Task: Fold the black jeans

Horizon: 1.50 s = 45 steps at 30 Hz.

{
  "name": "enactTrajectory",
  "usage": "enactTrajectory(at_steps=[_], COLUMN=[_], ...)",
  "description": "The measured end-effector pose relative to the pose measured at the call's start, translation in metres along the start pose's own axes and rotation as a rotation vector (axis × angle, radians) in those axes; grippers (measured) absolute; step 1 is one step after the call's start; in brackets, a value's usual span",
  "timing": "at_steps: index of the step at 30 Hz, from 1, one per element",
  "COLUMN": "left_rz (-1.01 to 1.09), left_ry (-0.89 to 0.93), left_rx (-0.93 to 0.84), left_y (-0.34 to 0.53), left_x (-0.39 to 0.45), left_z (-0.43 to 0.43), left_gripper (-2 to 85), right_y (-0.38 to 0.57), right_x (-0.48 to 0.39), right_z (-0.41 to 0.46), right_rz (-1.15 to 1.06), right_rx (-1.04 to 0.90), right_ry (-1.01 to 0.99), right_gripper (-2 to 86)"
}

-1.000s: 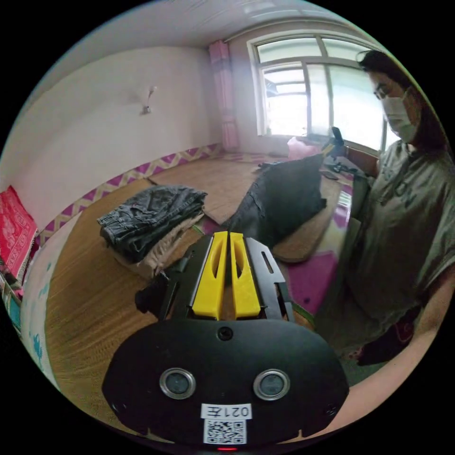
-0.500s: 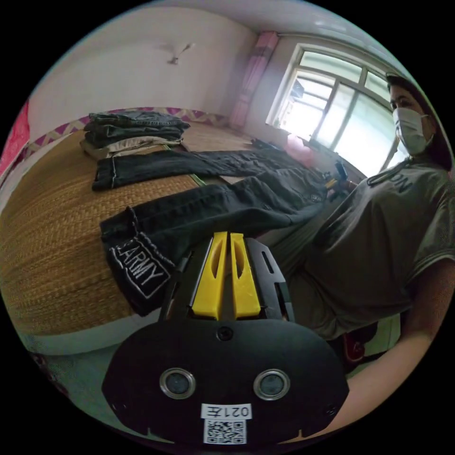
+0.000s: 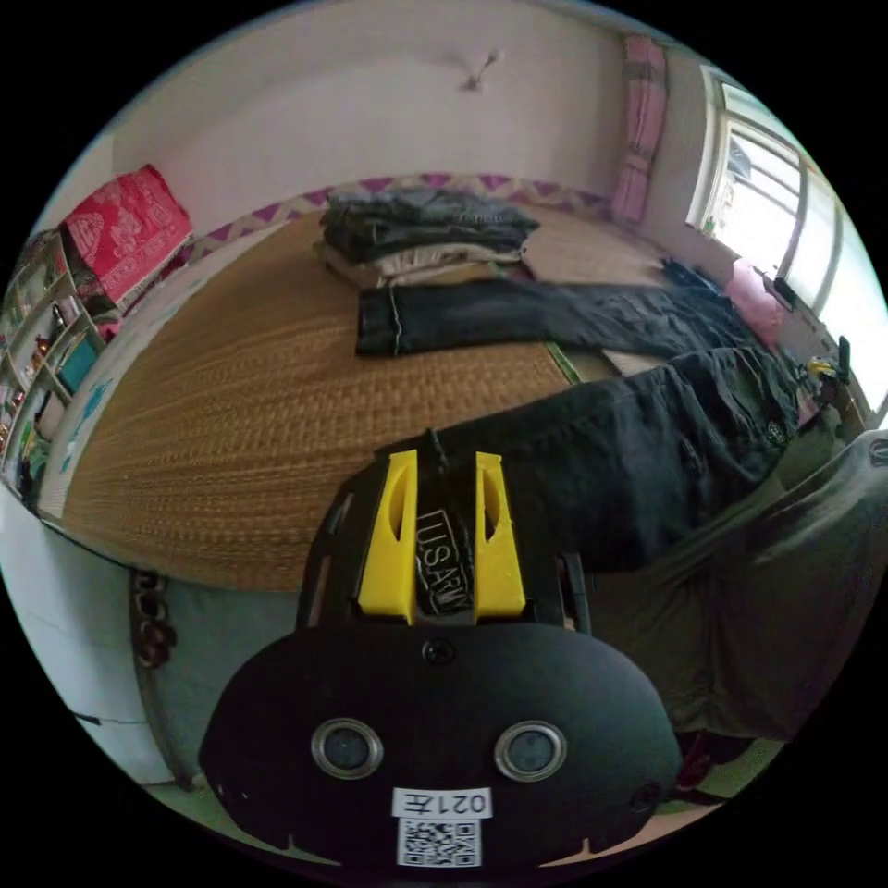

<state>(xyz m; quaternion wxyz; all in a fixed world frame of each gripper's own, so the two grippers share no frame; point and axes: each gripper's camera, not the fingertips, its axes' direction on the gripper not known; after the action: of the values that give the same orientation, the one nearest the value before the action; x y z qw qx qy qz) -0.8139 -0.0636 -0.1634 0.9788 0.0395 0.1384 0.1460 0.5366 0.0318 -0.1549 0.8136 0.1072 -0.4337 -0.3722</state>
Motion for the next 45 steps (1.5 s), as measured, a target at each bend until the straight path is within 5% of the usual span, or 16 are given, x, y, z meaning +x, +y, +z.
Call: enactTrajectory(at_steps=[13,16,22,26,30,33,38,45], left_rz=[0.125,0.091,-0.006,-0.141,-0.027,-0.019,-0.117,-0.172], left_ry=[0.026,0.069,0.179,0.275,0.196,0.152,0.158,0.015], left_rx=[-0.070,-0.210,-0.044,0.263,0.142,-0.004,-0.033,-0.128], left_y=[-0.072,-0.086,-0.069,-0.054,-0.092,-0.127,-0.162,-0.171], left_x=[-0.017,-0.028,-0.052,-0.070,-0.040,-0.021,-0.022,-0.020], left_z=[0.009,0.042,0.032,-0.004,0.020,0.060,0.094,0.127], left_gripper=[-0.6,-0.4,-0.2,-0.2,4.5,8.6,12.2,8.5], right_y=[-0.043,-0.045,-0.019,-0.021,-0.036,-0.046,-0.055,-0.096], right_x=[0.014,0.032,0.044,0.032,0.063,0.109,0.172,0.221], right_z=[0.084,0.105,0.118,0.096,0.053,0.067,0.078,0.085], right_rz=[-0.028,0.035,0.166,0.180,0.373,0.520,0.699,0.713], right_rx=[-0.161,-0.208,-0.247,-0.227,0.061,-0.035,-0.001,0.014], right_ry=[0.033,0.058,0.112,0.154,0.354,0.473,0.367,0.436], right_gripper=[6.6,6.7,5.7,5.9,8.5,11.6,12.2,11.5])
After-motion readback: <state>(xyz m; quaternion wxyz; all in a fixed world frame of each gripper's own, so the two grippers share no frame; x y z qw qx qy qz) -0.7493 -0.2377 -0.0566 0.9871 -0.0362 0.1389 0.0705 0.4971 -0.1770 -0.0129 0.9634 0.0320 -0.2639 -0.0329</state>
